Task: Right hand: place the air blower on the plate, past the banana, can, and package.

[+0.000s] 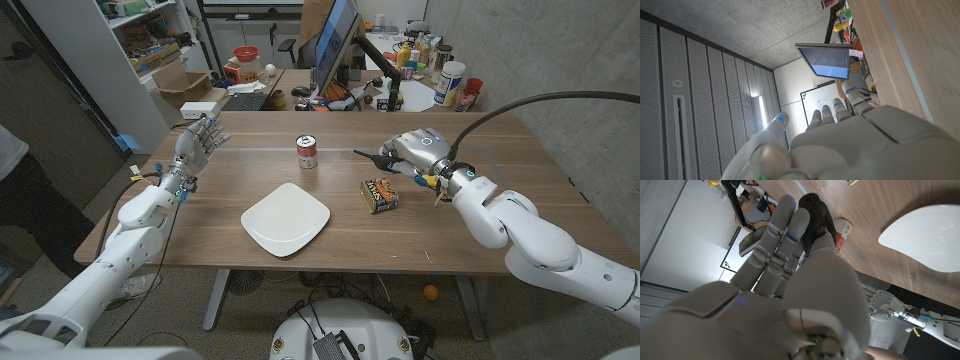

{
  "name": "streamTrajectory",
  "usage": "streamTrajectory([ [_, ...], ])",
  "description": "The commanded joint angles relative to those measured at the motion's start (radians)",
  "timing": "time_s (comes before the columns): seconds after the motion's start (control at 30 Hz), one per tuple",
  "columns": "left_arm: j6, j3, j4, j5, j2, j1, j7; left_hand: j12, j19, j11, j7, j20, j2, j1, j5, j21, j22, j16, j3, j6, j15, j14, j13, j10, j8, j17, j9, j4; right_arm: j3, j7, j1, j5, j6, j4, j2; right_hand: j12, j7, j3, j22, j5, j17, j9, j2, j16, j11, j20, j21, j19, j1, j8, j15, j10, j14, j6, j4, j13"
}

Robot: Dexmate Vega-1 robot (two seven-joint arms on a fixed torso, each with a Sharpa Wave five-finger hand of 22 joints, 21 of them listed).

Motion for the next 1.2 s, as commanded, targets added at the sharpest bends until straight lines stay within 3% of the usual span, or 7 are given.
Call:
streamTrajectory([
  [0.03, -0.004, -0.015, -0.018, -0.003, 0.009, 0.023, 0.014, 0.003, 0.001, 0.004, -0.005, 0.010, 0.106, -0.006, 0.005, -0.002, 0.005, 0.002, -0.001, 0.001, 0.012, 0.001, 0.002, 0.001, 0.003, 0.004, 0.003, 0.001, -0.053, 0.059, 0.097, -0.055, 0.152, 0.074, 0.127, 0.007, -0.002, -0.012, -0.001, -0.006, 0.004, 0.002, 0.010, -0.006, 0.001, -0.004, 0.009, -0.007, 0.007, 0.006, -0.001, 0.011, 0.013, 0.007, 0.002, 0.005],
  [0.23, -0.003, -0.019, -0.039, -0.001, 0.015, 0.037, 0.023, 0.003, 0.002, 0.002, -0.003, 0.009, 0.106, -0.006, 0.005, -0.003, 0.005, 0.002, -0.002, 0.001, 0.012, 0.001, 0.002, 0.000, 0.003, 0.004, 0.003, 0.001, -0.070, 0.069, 0.132, -0.072, 0.190, 0.102, 0.174, 0.007, 0.000, -0.016, -0.004, -0.007, 0.009, 0.000, 0.011, -0.011, 0.002, -0.004, 0.017, -0.009, 0.010, 0.008, -0.001, 0.015, 0.016, 0.008, 0.003, 0.005],
  [0.7, -0.009, -0.032, -0.051, -0.007, 0.018, 0.062, 0.029, 0.004, 0.002, 0.000, -0.002, 0.009, 0.106, -0.006, 0.006, -0.005, 0.005, 0.002, -0.002, 0.001, 0.012, 0.000, 0.002, 0.002, 0.003, 0.004, 0.003, 0.001, -0.088, 0.099, 0.200, -0.105, 0.264, 0.115, 0.233, 0.007, -0.001, -0.024, -0.011, -0.009, 0.018, -0.006, 0.014, -0.022, 0.000, -0.004, 0.031, -0.015, 0.017, 0.012, -0.001, 0.014, 0.021, 0.010, 0.007, 0.009],
  [1.2, -0.014, -0.048, -0.050, -0.017, 0.024, 0.081, 0.029, 0.003, 0.003, 0.002, -0.001, 0.010, 0.107, -0.006, 0.006, -0.007, 0.005, 0.002, -0.002, 0.001, 0.011, 0.000, 0.002, 0.000, 0.003, 0.004, 0.003, 0.001, -0.158, 0.136, 0.300, -0.080, 0.421, 0.167, 0.303, 0.004, -0.001, -0.033, -0.020, -0.011, 0.030, -0.012, 0.017, -0.034, 0.001, -0.004, 0.049, -0.023, 0.024, 0.017, -0.001, 0.016, 0.028, 0.011, 0.012, 0.009],
])
